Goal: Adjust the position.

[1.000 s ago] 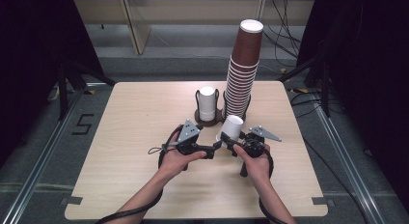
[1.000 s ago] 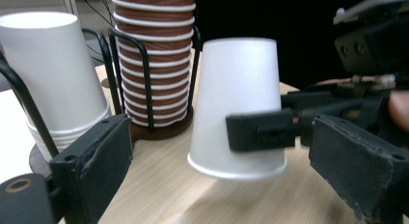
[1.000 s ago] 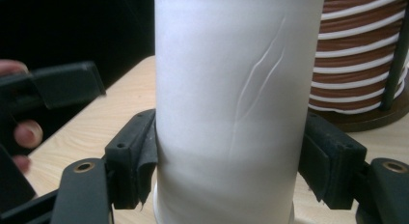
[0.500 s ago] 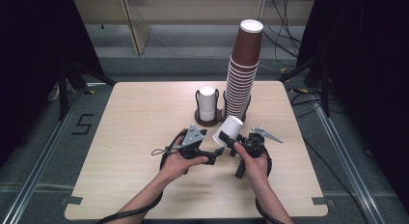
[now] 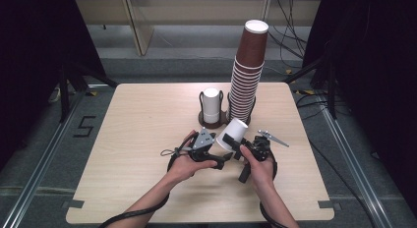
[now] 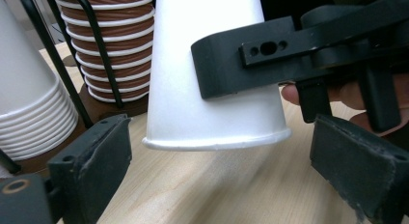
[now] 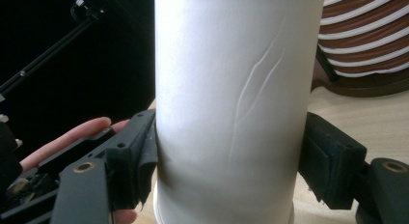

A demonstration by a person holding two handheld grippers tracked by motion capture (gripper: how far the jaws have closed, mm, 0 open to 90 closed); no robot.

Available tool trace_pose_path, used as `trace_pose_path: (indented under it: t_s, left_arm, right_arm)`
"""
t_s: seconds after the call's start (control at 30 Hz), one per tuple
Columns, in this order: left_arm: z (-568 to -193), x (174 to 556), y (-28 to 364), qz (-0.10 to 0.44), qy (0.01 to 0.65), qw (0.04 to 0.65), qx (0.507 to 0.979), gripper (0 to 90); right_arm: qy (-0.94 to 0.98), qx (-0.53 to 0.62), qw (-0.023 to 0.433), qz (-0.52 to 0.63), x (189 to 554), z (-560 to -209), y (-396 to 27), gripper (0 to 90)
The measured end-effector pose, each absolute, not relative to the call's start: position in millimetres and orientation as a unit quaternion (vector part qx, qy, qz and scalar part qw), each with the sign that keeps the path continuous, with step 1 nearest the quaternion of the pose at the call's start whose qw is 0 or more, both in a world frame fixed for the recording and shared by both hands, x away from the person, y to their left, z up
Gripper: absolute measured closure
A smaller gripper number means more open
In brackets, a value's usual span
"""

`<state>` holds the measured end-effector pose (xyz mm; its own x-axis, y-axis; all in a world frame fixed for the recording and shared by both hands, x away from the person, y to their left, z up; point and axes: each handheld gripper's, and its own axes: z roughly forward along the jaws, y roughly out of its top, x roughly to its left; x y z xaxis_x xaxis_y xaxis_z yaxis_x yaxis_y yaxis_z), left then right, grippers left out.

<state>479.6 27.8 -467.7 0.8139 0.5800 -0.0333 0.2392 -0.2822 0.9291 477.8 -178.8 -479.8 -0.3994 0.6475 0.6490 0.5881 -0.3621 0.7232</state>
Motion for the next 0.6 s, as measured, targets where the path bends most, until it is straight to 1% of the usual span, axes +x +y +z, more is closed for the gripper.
trace_pose_path:
  t_s: [0.6]
  left_arm:
    - [-470.7,485.1,19.4,0.155,0.256,0.534,0.791,7.1]
  right_arm:
    - [0.567,0.546,0.016,0.617,474.9,-479.2,-174.0,29.7]
